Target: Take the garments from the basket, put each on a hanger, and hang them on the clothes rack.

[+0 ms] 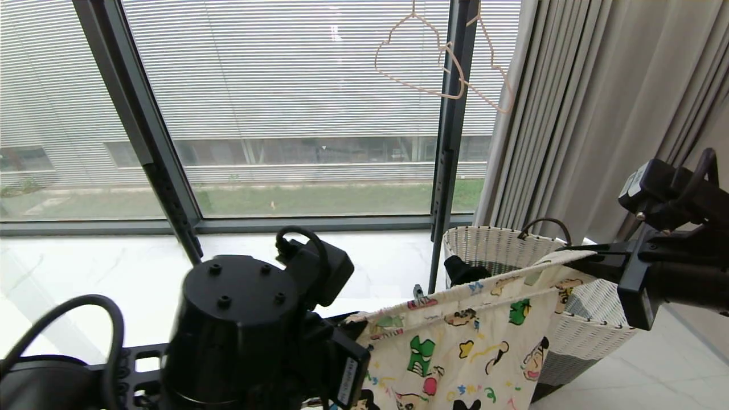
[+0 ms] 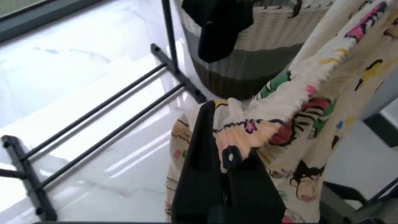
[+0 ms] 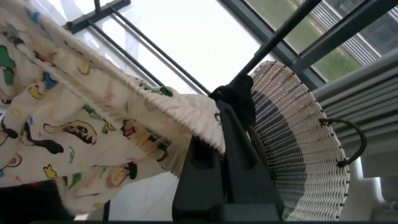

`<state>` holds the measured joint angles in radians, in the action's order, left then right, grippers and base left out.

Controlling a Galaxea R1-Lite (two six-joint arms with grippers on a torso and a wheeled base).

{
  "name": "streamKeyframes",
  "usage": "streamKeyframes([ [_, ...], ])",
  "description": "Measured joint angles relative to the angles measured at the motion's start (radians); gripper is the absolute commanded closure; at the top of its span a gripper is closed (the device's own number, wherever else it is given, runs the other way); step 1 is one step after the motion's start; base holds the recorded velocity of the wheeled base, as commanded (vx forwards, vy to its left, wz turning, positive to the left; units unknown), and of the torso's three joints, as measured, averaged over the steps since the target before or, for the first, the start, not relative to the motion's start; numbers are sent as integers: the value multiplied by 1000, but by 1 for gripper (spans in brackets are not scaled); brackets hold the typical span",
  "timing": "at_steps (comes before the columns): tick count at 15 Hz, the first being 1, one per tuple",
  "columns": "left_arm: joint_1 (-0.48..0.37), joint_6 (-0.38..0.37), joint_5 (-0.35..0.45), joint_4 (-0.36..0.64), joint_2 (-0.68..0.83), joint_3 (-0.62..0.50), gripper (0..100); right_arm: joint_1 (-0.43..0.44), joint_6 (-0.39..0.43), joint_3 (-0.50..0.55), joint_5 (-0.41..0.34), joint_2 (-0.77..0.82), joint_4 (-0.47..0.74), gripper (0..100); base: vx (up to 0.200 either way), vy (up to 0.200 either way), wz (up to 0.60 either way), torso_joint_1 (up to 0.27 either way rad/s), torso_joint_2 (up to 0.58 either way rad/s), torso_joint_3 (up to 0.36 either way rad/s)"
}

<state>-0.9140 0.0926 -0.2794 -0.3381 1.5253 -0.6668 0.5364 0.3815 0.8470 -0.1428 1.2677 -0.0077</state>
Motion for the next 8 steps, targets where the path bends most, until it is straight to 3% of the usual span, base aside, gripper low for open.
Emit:
streamKeyframes([
  [2, 32, -36, 6, 65, -81, -6, 100, 1, 0, 13, 3, 8, -5, 100, 0, 0, 0, 0, 0, 0],
  [8, 61, -48, 7, 87, -187, -97, 100, 2, 1, 115, 6, 20, 6, 100, 0, 0, 0, 0, 0, 0],
])
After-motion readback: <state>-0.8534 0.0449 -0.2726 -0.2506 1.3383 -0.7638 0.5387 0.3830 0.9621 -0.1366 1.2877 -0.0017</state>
